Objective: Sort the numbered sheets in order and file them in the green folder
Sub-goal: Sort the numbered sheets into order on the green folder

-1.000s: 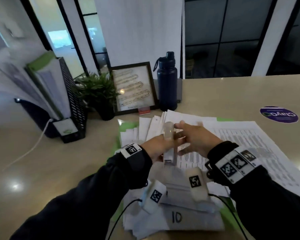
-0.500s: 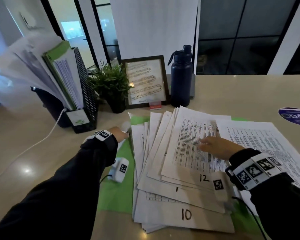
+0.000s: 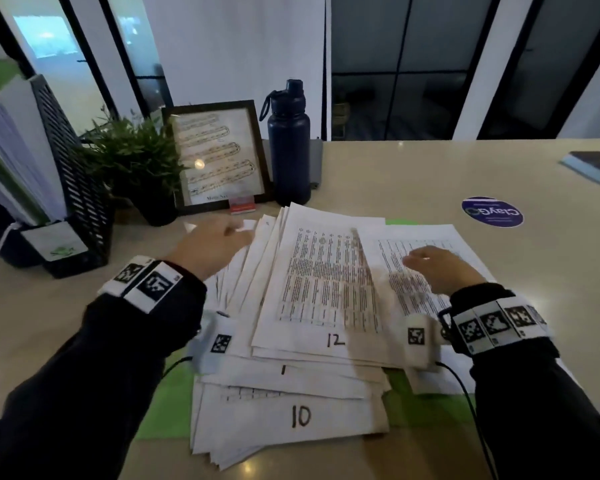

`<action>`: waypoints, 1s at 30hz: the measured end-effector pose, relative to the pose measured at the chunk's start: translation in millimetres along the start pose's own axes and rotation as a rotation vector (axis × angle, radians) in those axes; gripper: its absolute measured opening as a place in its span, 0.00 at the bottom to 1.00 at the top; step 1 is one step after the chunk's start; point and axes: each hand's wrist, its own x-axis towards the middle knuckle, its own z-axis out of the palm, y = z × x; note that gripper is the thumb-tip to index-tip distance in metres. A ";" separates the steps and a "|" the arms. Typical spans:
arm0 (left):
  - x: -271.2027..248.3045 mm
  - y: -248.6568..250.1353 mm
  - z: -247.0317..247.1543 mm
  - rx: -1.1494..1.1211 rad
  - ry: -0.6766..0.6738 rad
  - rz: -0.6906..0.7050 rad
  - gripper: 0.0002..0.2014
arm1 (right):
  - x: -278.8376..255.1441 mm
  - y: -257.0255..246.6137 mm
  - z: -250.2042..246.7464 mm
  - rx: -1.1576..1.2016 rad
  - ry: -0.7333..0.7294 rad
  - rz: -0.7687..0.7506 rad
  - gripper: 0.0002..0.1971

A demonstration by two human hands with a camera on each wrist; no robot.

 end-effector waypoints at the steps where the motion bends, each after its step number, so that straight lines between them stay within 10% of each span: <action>1: -9.3 16.7 14.0 -0.087 -0.184 0.042 0.18 | -0.2 6.0 -6.0 -0.074 0.017 0.033 0.22; 4: -26.6 53.6 62.8 -0.145 -0.632 0.072 0.19 | 0.4 22.1 -14.5 -0.239 -0.090 0.133 0.22; 10: -17.1 85.7 128.5 0.142 -0.802 0.089 0.21 | -12.0 44.7 -29.5 -0.301 -0.066 0.159 0.19; 20: -6.8 108.7 166.7 -0.237 -0.776 -0.088 0.20 | -12.0 102.4 -76.7 -0.344 0.029 0.435 0.21; 25: -9.0 101.0 149.6 0.213 -0.732 0.154 0.21 | 4.4 134.3 -82.2 -0.480 0.054 0.380 0.25; 30: 8.2 65.7 109.6 0.482 -0.575 0.168 0.23 | -17.5 113.7 -87.9 -0.476 0.139 0.337 0.09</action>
